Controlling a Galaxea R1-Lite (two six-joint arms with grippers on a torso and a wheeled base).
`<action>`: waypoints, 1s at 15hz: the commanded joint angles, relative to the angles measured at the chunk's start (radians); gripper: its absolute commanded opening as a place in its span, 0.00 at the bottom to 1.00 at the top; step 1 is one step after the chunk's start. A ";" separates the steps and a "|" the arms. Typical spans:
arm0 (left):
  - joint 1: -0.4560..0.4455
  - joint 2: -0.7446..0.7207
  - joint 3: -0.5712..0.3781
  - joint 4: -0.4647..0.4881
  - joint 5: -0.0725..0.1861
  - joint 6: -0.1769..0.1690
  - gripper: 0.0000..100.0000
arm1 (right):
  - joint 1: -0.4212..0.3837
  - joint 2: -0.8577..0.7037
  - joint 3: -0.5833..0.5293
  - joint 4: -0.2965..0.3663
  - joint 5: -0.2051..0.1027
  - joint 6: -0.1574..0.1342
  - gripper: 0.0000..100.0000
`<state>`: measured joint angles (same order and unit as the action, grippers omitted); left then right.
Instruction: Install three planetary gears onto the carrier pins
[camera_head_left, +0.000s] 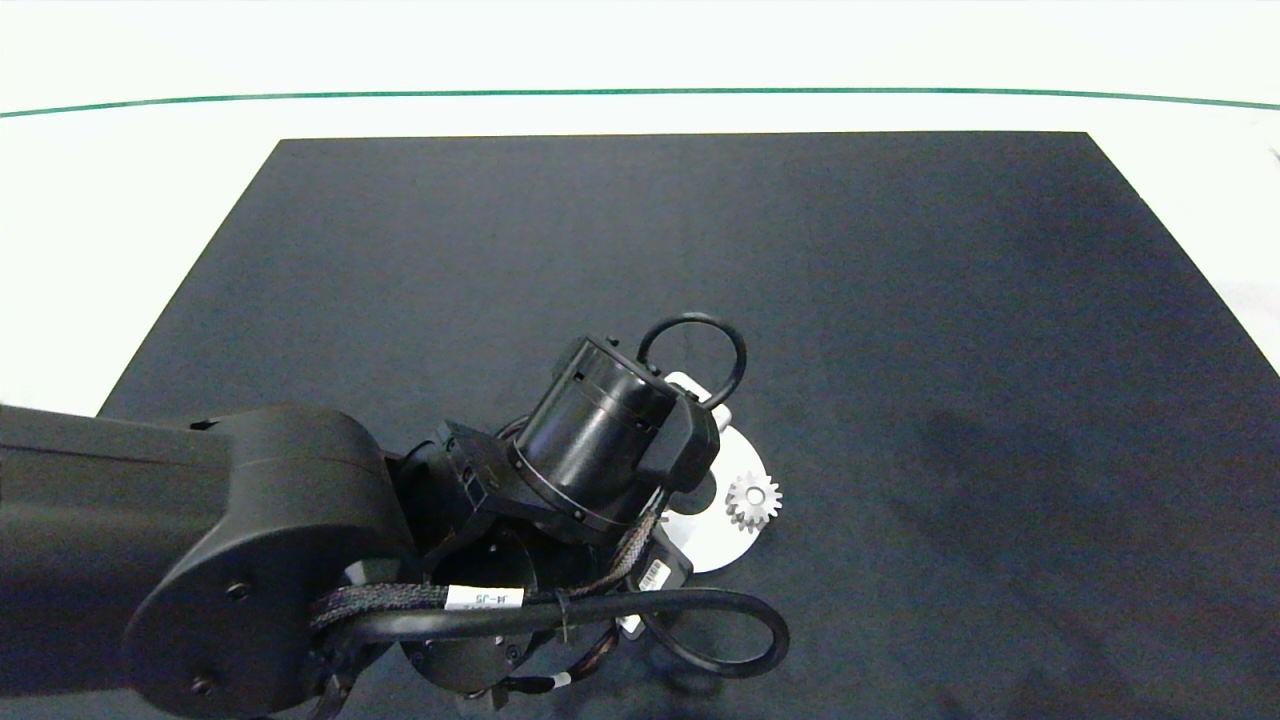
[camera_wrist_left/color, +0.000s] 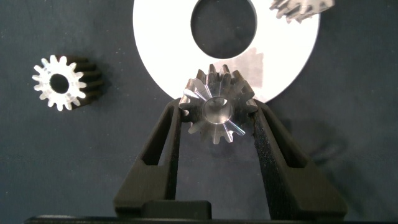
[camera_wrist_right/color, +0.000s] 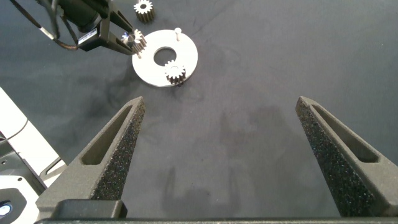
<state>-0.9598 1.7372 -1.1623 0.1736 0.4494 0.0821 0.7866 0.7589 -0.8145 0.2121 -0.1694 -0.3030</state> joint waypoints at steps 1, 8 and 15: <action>0.019 0.002 0.004 0.003 0.003 0.002 0.00 | 0.000 0.002 0.000 0.001 -0.001 -0.002 1.00; 0.015 -0.010 0.023 0.006 0.003 0.002 0.00 | 0.002 0.000 0.001 0.001 -0.001 -0.004 1.00; 0.009 -0.008 0.026 0.004 0.003 0.002 0.00 | 0.000 0.002 0.001 0.001 0.001 -0.004 1.00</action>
<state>-0.9504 1.7300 -1.1362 0.1774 0.4494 0.0836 0.7879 0.7591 -0.8130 0.2121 -0.1683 -0.3049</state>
